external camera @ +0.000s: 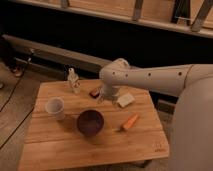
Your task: Place the pepper in the ceramic cup
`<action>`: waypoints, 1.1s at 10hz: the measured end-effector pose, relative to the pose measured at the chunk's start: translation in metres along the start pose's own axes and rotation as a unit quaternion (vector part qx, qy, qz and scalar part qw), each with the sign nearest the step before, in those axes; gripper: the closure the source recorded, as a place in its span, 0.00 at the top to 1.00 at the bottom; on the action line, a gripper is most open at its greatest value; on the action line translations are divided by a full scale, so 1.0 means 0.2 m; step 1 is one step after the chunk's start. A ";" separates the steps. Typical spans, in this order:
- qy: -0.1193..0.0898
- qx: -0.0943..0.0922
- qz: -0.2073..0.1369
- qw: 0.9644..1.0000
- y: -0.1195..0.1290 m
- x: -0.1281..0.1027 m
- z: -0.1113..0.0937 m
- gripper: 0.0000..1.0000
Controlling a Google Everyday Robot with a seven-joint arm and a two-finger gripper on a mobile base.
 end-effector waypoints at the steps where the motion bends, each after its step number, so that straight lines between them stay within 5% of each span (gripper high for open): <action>1: 0.003 0.002 0.019 1.000 -0.09 0.00 0.02 0.65; 4: 0.029 0.030 0.070 0.997 -0.33 0.08 0.08 0.65; 8: 0.055 0.062 0.132 0.988 -0.38 0.06 0.17 0.65; 11: 0.059 0.051 0.176 0.981 -0.38 -0.04 0.25 0.65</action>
